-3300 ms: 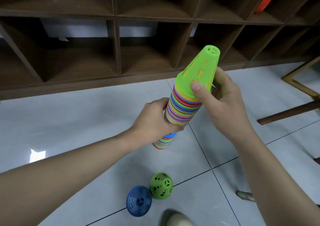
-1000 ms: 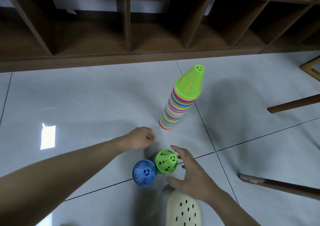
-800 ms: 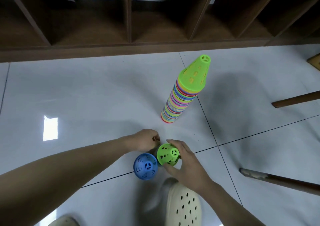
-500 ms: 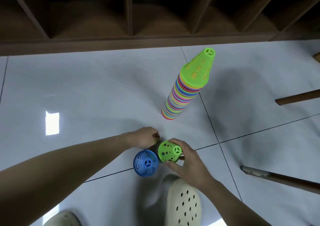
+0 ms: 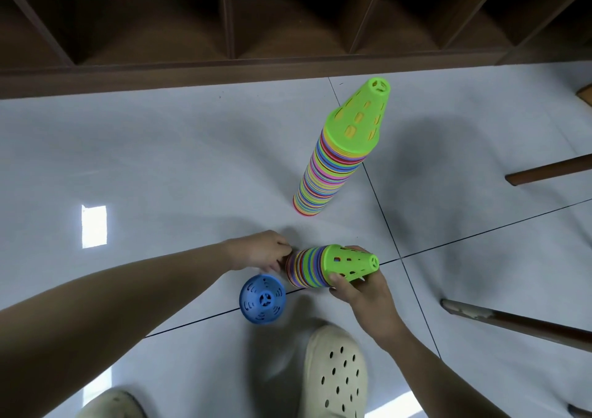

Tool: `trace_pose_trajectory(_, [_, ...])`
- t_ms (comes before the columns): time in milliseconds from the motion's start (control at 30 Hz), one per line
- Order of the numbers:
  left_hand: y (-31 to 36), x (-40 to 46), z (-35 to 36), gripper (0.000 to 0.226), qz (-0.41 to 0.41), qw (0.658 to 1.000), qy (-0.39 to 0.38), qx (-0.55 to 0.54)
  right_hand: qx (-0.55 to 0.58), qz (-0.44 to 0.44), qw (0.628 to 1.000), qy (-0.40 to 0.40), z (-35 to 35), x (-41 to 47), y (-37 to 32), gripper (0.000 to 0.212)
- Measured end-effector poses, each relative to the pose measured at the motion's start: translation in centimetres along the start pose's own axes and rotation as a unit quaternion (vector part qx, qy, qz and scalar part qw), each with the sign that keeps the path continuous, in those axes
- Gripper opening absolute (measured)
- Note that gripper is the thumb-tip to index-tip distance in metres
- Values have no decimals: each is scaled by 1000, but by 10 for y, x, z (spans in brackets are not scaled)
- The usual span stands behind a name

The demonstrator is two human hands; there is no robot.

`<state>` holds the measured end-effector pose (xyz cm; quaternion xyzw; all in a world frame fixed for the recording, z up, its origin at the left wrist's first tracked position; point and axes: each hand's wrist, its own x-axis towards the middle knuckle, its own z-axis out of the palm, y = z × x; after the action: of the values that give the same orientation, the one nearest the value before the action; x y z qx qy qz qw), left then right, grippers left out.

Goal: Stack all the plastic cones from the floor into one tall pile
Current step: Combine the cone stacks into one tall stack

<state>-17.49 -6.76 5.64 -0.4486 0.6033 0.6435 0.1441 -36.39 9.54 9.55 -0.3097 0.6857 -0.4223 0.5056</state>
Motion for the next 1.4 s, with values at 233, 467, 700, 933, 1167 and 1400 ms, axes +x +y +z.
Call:
trace_pose_trajectory(233, [13, -4, 0, 16, 1, 996, -41, -84, 61, 33, 997, 20, -6, 1, -5, 35])
trace_pose_trajectory(467, [44, -32, -28, 20, 98, 988, -16, -115, 67, -38, 996, 43, -1, -18, -48, 45])
trace_pose_trajectory(700, [97, -110, -49, 41, 247, 968, -30, -42, 47, -181, 979, 84, 2, -48, -120, 41])
trace_pose_trajectory(933, [139, -171, -26, 59, 378, 889, 220, 135, 62, -286, 948, 125, 1, -76, -183, 40])
trace_pose_trajectory(1167, [169, -178, -32, 69, 450, 844, 284, 59, 23, -355, 915, 189, 2, -78, -242, 63])
trace_pose_trajectory(1400, [200, -176, -47, 62, 465, 813, 344, 66, -34, -405, 889, 209, 4, -62, -289, 37])
